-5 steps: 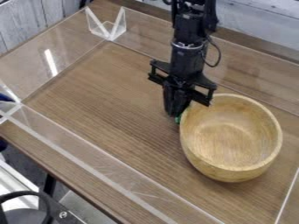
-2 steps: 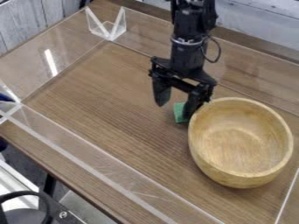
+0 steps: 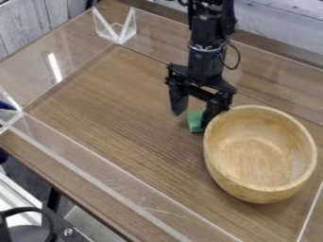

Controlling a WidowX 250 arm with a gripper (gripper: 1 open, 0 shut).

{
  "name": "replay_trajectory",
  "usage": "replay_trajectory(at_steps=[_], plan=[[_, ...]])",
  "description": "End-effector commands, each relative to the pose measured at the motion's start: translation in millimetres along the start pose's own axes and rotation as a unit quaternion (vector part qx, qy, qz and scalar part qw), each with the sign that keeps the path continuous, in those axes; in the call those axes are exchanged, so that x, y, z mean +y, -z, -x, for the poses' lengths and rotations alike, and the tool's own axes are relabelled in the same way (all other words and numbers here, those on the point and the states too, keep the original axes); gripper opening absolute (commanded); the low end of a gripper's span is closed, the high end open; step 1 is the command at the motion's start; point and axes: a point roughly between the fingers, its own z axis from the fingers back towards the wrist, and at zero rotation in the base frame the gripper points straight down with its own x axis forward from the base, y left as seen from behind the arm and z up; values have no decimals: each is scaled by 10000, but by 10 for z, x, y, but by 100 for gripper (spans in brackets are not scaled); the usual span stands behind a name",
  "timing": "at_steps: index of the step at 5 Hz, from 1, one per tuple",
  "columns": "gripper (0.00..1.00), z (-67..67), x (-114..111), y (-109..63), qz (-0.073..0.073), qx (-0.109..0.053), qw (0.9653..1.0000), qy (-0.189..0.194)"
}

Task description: Put the green block in the brown bowl

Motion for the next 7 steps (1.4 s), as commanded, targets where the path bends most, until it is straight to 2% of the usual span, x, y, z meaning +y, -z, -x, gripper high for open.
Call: replay_trajectory(at_steps=[1,2,3,4,7], plan=[[100,-127,36,-117,0,-310,9995,-36],[100,-159,49,-79,9,-316,9995,-42],[0,-186,61,-37,27,-328,9994,-55],[0,-205,90,-33,43,-381,9992,-66],[0,-258,169,124,37,-330,9994,-105]])
